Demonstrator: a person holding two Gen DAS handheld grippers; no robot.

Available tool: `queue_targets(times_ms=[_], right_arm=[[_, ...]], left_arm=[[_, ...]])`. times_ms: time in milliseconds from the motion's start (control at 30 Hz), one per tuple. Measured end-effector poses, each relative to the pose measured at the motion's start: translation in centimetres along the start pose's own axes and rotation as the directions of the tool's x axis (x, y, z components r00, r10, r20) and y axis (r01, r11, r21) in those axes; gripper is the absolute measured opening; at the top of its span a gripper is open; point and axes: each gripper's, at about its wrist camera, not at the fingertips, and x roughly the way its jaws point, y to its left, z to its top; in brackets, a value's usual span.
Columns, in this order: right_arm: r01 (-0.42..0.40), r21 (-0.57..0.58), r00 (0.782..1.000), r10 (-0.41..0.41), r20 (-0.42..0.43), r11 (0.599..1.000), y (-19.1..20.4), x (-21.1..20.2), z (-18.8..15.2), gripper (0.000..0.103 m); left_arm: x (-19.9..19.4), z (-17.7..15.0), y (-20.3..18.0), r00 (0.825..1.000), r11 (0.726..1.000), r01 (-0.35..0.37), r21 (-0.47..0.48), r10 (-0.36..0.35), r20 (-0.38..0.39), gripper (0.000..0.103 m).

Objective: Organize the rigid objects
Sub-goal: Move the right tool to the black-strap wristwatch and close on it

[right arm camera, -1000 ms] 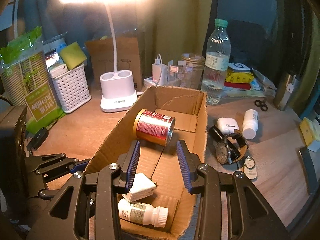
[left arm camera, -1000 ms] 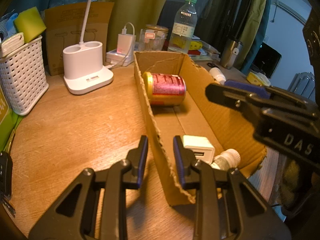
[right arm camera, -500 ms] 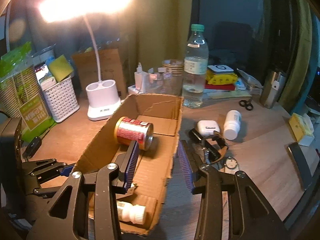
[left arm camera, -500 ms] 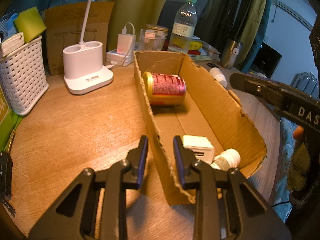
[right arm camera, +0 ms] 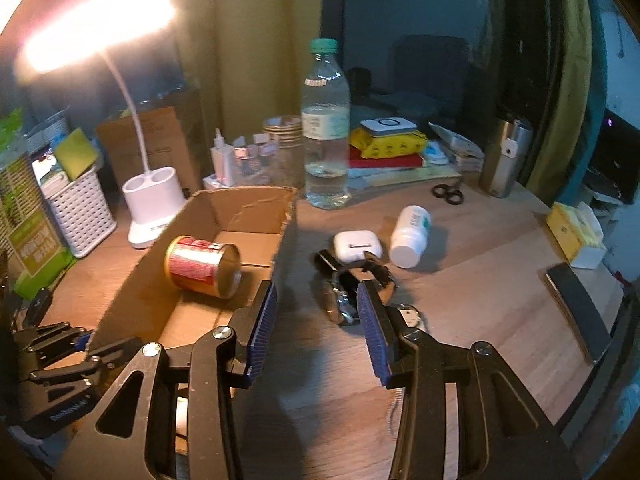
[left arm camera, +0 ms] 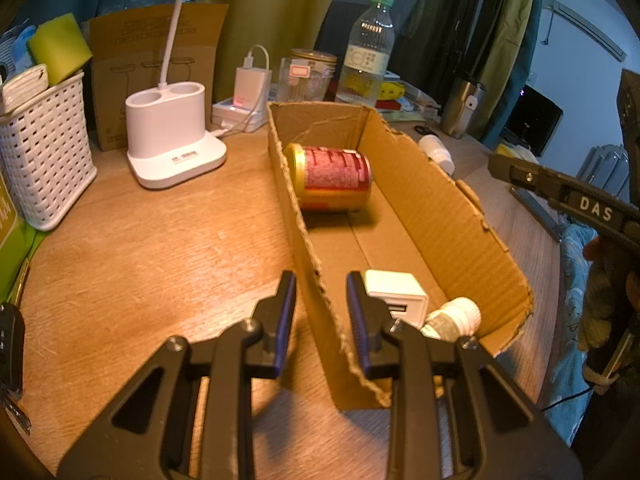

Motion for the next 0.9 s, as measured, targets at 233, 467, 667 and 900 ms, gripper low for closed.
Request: queue_targets(times_ms=[233, 467, 667, 900], right_arm=[[0.051, 0.024, 0.999, -0.050, -0.017, 0.998, -1.7, 0.8, -0.5, 0.056], [0.101, 0.046, 0.994, -0.098, -0.050, 0.994, -3.7, 2.4, -1.2, 0.061], [0.123, 0.064, 0.989, -0.118, -0.087, 0.990, -5.0, 4.0, -2.0, 0.061], [0.117, 0.064, 0.987, -0.109, -0.120, 0.991, -5.3, 5.6, -2.4, 0.061]], left_arm=[[0.0, 0.0, 0.0, 1.000, 1.000, 0.000, 0.000, 0.000, 0.000, 0.027], [0.0, 0.0, 0.0, 1.000, 1.000, 0.000, 0.000, 0.000, 0.000, 0.027], [0.0, 0.0, 0.0, 1.000, 1.000, 0.000, 0.000, 0.000, 0.000, 0.027], [0.0, 0.0, 0.0, 1.000, 1.000, 0.000, 0.000, 0.000, 0.000, 0.027]])
